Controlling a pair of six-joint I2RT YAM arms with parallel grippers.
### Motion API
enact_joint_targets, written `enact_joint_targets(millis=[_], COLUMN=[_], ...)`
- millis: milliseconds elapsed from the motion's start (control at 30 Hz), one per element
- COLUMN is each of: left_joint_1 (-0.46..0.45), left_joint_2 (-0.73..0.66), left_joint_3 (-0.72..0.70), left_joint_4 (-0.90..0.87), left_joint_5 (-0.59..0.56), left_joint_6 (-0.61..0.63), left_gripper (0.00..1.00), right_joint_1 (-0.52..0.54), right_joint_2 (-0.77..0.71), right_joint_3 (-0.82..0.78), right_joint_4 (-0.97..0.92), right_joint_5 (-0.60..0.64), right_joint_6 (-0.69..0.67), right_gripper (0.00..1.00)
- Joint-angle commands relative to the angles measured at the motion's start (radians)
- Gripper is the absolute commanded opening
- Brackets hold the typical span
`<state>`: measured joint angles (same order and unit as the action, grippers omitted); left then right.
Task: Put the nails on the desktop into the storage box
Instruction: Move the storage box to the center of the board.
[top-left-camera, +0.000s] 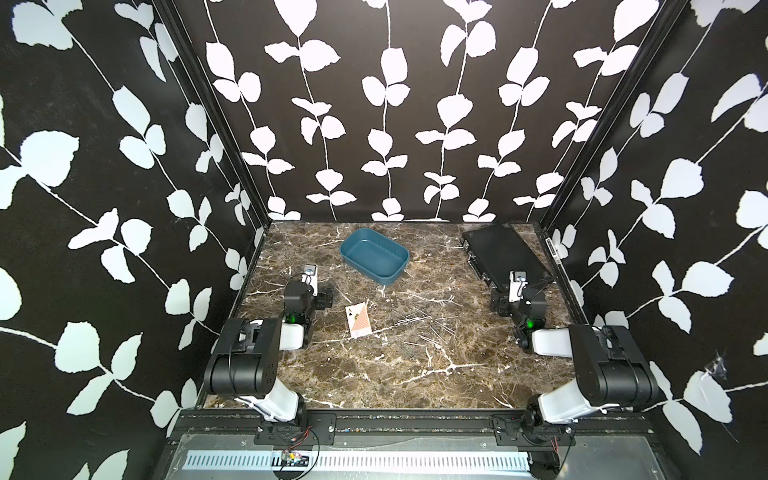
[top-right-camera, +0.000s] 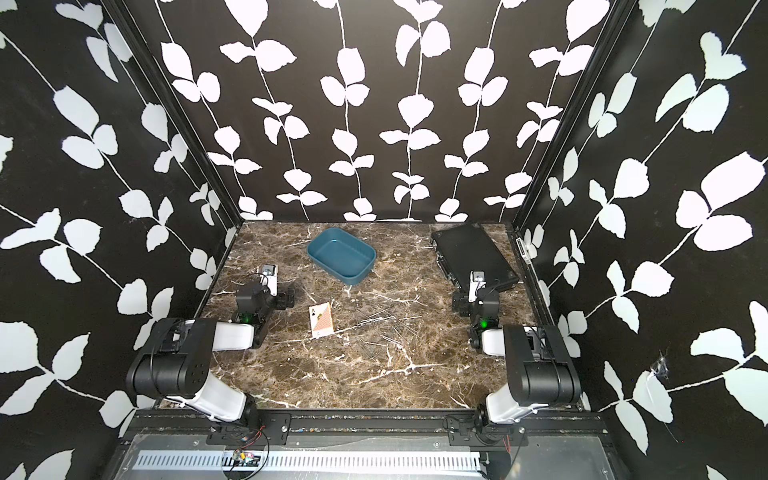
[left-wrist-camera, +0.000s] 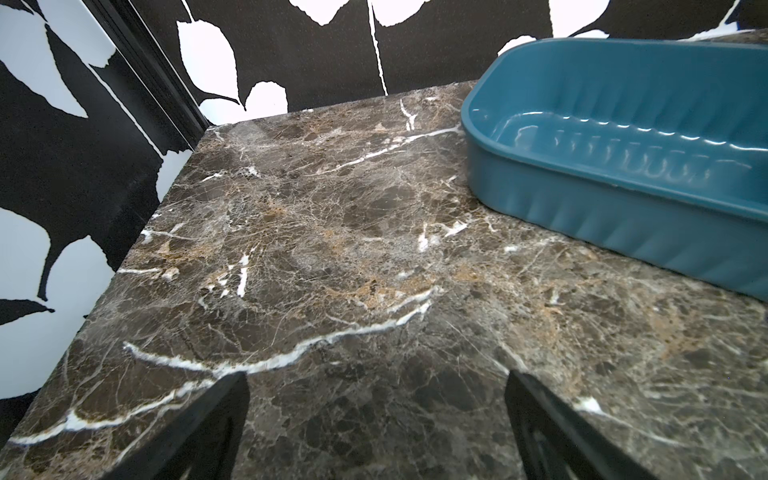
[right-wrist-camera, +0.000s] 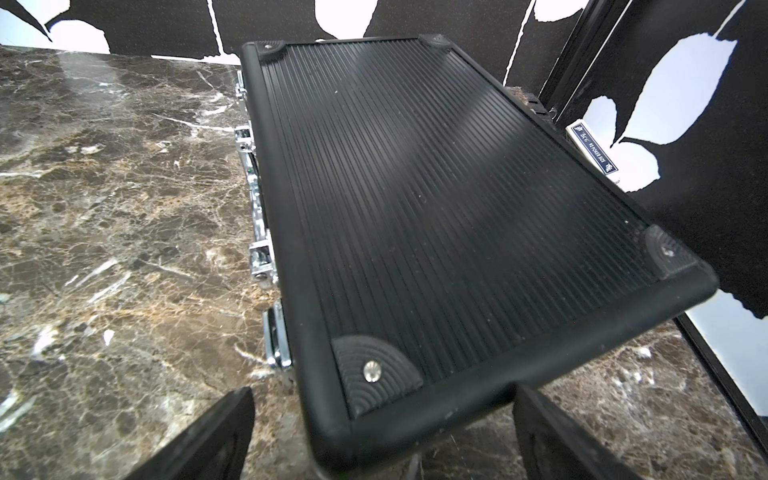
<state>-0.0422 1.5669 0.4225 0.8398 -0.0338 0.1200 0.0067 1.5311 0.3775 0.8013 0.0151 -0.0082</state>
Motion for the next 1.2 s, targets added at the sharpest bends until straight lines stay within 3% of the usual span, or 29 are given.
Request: enact_joint_targets(millis=[0, 733, 1167], left_joint_1=[0.007, 0.007, 0.007], left_joint_2=[-0.016, -0.016, -0.018], left_joint_3=[-0.007, -0.008, -0.01], left_joint_4=[0.022, 0.022, 0.022], left_joint_5=[0.011, 0.011, 0.012], left_joint_6=[-0.008, -0.008, -0.009], left_gripper=[0.99, 0.99, 0.99], right_joint_1=[0.003, -0.02, -0.019], right_joint_2=[-0.005, -0.01, -0.152], right_joint_3=[0.032, 0.034, 0.197], right_joint_4=[0.024, 0.02, -0.473], right_joint_5=[0.01, -0.039, -0.029], right_joint_6=[-0.005, 0.009, 0.077], right_gripper=[1.0, 0.99, 1.0])
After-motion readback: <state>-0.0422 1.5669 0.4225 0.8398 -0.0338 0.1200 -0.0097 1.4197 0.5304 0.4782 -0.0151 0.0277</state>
